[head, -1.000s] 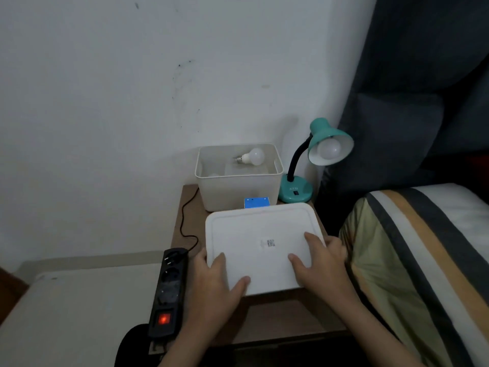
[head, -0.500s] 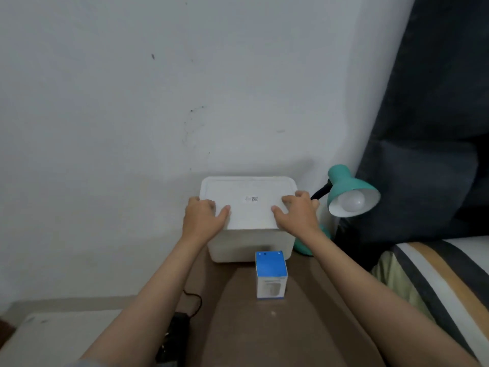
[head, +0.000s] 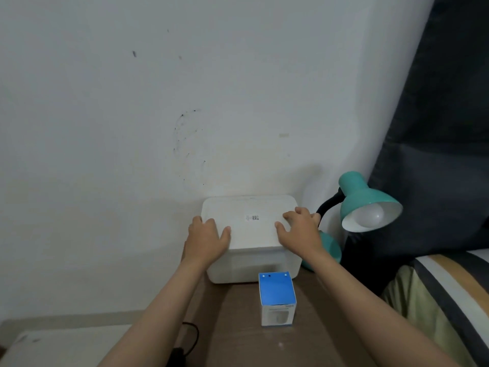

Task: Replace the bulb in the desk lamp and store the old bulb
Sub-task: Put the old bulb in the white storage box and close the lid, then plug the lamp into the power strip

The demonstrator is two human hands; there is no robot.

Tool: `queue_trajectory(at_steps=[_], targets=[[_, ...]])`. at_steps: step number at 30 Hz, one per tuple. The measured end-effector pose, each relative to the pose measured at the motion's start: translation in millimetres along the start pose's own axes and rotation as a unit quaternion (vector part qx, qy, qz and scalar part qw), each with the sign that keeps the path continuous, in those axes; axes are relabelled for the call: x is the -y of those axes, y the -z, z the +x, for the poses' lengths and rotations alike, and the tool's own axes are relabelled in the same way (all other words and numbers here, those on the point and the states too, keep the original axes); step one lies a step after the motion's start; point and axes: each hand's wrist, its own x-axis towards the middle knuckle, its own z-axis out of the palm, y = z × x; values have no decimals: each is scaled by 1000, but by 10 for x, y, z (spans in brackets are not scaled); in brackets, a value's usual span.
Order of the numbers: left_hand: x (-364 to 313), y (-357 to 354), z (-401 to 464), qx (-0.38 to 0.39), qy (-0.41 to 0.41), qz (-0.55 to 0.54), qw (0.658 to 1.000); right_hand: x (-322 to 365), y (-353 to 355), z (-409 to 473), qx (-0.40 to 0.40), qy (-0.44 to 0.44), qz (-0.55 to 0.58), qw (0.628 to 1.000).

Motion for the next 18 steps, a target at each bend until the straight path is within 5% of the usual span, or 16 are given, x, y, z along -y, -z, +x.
queue_trajectory(at_steps=[13,18], targets=[[134,207,-98,153,-10,66,986,277,199,-236,72,37,-168,982],[409,296,-866,39,-28,-95,994,547,-5,-1076,-15,194,62,979]])
